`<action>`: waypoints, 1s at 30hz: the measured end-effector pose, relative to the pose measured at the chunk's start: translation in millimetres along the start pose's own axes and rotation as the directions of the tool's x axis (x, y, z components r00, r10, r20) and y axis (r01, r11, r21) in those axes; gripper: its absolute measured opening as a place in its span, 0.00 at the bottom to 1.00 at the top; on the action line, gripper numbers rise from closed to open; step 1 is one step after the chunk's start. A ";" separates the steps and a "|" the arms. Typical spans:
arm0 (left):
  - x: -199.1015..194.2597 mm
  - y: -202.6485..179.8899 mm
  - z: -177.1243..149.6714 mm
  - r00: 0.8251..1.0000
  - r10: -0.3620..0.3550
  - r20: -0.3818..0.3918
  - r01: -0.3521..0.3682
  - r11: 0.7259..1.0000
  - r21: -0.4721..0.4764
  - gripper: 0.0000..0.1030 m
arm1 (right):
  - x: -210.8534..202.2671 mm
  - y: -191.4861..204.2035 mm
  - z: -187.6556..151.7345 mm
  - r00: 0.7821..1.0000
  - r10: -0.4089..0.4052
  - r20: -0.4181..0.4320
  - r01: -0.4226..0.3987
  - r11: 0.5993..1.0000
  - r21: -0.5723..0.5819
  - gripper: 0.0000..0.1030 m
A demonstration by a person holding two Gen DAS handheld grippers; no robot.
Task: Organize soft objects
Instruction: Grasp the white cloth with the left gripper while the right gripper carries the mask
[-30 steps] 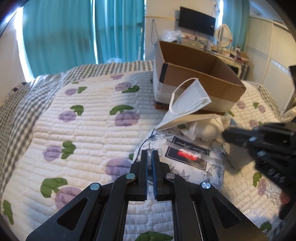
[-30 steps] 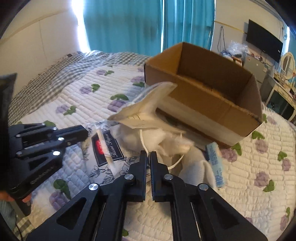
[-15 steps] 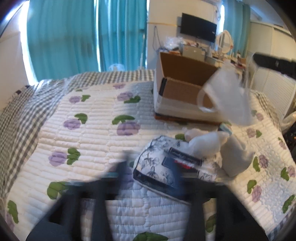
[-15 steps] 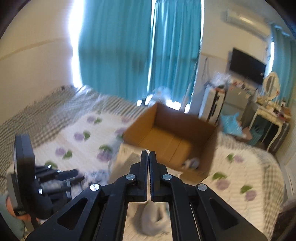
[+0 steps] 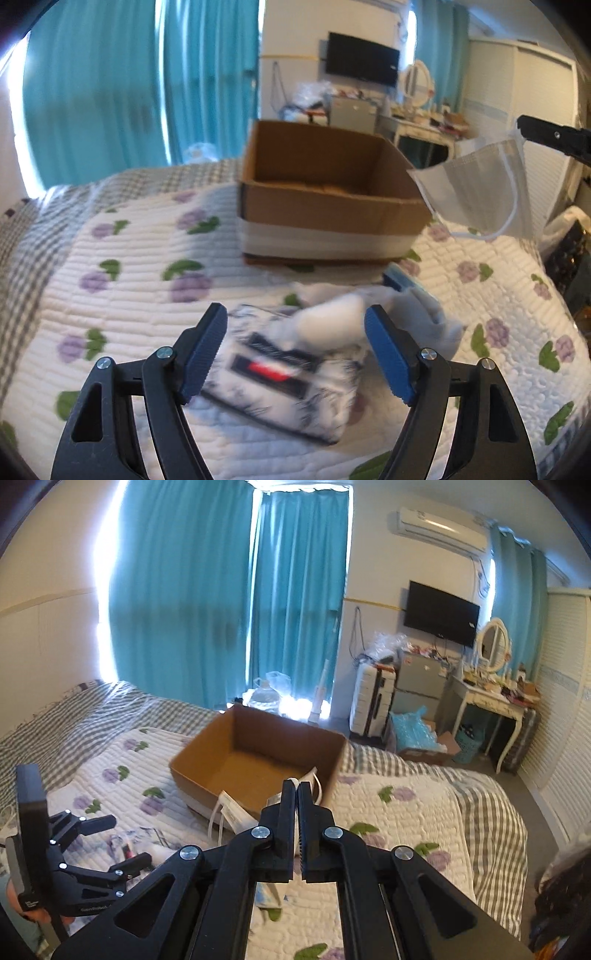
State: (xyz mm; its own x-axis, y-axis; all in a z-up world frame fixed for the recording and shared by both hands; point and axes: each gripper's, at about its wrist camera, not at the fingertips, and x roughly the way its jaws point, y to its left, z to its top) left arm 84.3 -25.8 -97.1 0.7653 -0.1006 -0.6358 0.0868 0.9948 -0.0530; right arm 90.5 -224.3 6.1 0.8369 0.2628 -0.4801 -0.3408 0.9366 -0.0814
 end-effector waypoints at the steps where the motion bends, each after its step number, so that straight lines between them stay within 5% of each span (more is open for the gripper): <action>1: 5.6 -4.2 -0.2 1.000 -0.004 -0.013 0.004 1.000 0.007 0.76 | 0.9 -5.5 -3.6 1.000 -0.003 -0.004 0.003 1.000 0.006 0.01; 6: 30.7 -17.5 -2.8 0.999 0.001 -0.044 0.000 1.000 0.024 0.72 | 9.8 -25.5 -19.6 1.000 0.000 -0.027 0.001 0.999 0.034 0.01; 8: 33.5 -18.9 -4.4 0.999 -0.003 -0.042 0.004 1.000 0.023 0.41 | 13.2 -32.2 -25.6 0.999 0.007 -0.036 -0.005 0.999 0.048 0.01; 13: 30.1 -22.2 -8.6 0.999 0.005 -0.044 -0.002 0.998 0.061 0.33 | 16.2 -35.7 -32.2 0.999 0.026 -0.046 -0.023 0.997 0.067 0.01; 30: -82.0 -31.0 64.1 0.992 0.006 0.123 -0.017 0.996 0.085 0.32 | -54.9 -14.5 10.6 0.998 0.040 0.055 -0.040 0.999 0.002 0.01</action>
State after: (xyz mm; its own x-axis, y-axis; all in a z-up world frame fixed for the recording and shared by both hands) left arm 59.8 -49.3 6.1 0.8384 -0.0955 -0.5367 0.1279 0.9915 0.0233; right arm 54.1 -249.9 42.9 0.8451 0.3121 -0.4340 -0.3728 0.9259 -0.0602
